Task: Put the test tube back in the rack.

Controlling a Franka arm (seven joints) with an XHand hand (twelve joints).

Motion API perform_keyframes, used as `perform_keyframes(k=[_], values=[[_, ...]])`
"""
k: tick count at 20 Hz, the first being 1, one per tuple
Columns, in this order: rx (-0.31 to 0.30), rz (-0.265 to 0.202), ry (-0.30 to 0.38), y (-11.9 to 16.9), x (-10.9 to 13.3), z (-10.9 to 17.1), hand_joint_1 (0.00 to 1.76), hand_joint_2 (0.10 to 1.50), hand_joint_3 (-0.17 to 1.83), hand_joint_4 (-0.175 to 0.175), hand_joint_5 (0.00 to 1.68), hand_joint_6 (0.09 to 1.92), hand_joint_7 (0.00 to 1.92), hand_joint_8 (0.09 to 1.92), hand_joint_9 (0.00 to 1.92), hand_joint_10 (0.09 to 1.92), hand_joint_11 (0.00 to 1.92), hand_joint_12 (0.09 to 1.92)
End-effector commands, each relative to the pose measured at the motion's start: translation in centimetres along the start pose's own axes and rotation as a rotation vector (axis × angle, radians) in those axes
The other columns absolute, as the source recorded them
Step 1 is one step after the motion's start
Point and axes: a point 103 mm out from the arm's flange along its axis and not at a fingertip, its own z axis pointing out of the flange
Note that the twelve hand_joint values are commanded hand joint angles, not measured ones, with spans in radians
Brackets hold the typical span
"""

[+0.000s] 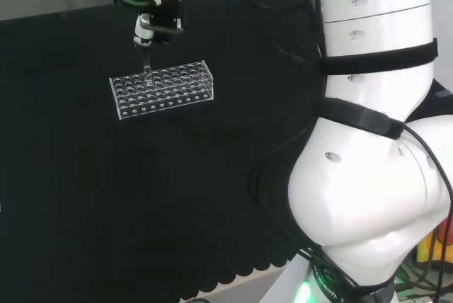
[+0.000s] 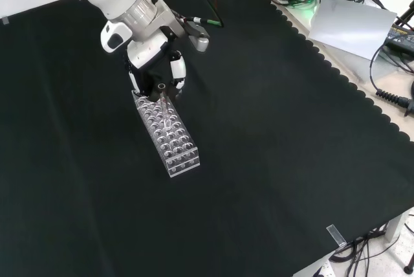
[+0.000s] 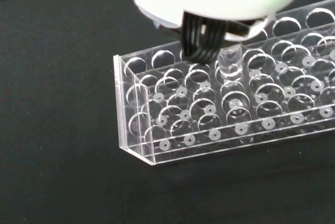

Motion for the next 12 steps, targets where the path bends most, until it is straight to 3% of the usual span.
perform_keyframes(k=[1,10,12], values=[[0.005,0.004,-0.002,-0.08,-0.18,0.4,1.44,0.54,0.81,-0.175,1.29,0.65,1.34,0.7,1.33,0.64,1.23,0.88],[0.02,-0.005,0.002,0.22,-0.73,0.7,1.44,0.54,0.81,-0.175,1.29,0.65,1.34,0.7,1.33,0.64,1.23,0.88],[0.02,0.011,-0.001,0.34,-0.79,0.8,1.44,0.54,0.81,-0.175,1.29,0.65,1.35,0.7,1.33,0.64,1.23,0.88]])
